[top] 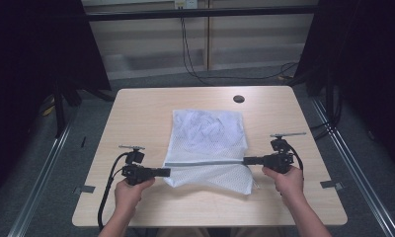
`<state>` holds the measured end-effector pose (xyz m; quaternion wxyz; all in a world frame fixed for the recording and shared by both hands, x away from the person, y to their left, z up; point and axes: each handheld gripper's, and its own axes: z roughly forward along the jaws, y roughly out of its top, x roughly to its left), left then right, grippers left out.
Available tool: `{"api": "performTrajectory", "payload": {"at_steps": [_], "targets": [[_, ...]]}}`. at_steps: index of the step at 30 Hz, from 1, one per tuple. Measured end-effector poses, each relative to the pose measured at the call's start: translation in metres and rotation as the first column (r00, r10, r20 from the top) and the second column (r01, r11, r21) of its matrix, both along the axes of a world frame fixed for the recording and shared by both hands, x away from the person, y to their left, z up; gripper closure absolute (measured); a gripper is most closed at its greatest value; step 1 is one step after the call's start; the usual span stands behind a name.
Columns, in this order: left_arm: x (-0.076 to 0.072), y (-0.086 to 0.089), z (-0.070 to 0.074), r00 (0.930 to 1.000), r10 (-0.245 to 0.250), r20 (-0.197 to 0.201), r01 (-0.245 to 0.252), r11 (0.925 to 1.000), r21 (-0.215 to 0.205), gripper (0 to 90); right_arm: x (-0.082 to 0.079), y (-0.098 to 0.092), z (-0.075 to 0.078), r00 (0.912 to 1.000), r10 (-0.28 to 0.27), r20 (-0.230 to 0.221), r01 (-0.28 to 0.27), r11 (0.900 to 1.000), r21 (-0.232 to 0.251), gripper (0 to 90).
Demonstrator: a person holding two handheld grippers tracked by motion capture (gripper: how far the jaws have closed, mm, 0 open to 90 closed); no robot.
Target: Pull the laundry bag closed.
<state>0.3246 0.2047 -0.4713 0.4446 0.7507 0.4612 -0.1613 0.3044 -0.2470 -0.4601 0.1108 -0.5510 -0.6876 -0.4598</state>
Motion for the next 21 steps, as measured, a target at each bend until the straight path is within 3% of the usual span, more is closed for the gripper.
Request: {"api": "performTrajectory", "payload": {"at_steps": [21], "targets": [[0.0028, 0.0022, -0.0009, 1.0, 0.005, -0.002, -0.005, 0.9999, 0.01, 88.7, -0.0015, -0.0036, 0.0002, 1.0, -0.007, 0.002, 0.007, 1.0, 0.002, 86.8]]}}
